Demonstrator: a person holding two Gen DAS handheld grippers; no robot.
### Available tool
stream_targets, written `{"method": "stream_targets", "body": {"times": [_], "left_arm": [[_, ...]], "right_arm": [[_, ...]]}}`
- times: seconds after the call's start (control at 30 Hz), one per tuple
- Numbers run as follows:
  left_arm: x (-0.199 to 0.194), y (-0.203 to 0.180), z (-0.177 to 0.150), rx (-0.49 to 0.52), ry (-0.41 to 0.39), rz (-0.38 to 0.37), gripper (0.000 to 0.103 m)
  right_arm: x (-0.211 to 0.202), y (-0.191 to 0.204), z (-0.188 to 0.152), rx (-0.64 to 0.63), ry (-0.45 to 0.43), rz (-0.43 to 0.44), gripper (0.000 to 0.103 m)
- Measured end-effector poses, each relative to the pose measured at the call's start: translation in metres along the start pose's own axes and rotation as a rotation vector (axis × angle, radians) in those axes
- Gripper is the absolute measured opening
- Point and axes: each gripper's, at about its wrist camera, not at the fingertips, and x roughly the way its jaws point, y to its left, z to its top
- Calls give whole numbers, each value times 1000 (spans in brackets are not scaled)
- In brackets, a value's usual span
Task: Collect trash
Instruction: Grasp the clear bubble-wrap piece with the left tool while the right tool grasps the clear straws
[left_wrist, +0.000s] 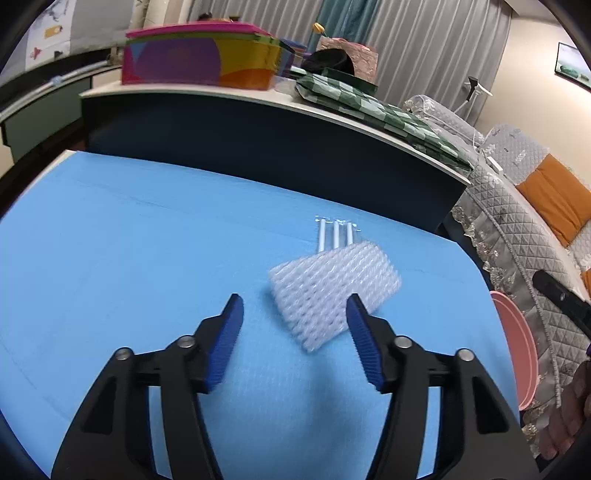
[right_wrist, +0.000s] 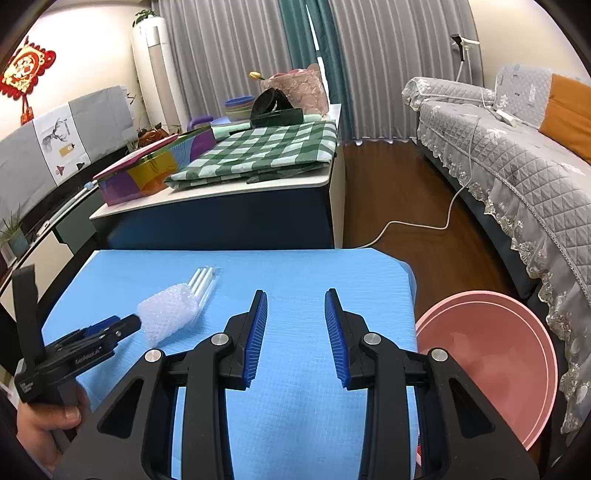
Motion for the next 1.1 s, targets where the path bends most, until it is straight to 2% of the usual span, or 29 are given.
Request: {"method": "stream_targets", "body": {"times": [0.2, 0.27, 0.3, 0.37, 0.47, 0.73, 0.9, 1.1], "left_arm": [[22, -7, -1, -12, 53, -34, 60], [26, -12, -1, 7, 63, -42, 57], [27, -14, -2, 17, 65, -44, 52], [29, -13, -2, 16, 72, -56, 33], [27, -10, -2, 16, 74, -73, 9], [1, 8, 7, -26, -18, -83, 5], [-14, 25, 13, -54, -78, -28, 5], [-14, 39, 15, -46, -71, 32, 5]], "right_arm": [[10, 1, -4, -17, 24, 6, 33], [14, 2, -5, -18, 34, 11, 33], [17, 3, -6, -17, 40, 17, 33], [21, 5, -6, -16, 47, 27, 33], [25, 12, -7, -17, 57, 42, 33], [39, 44, -10, -38, 94, 100, 33], [55, 73, -12, -85, 124, 116, 33], [91, 101, -13, -95, 171, 124, 34]]}}
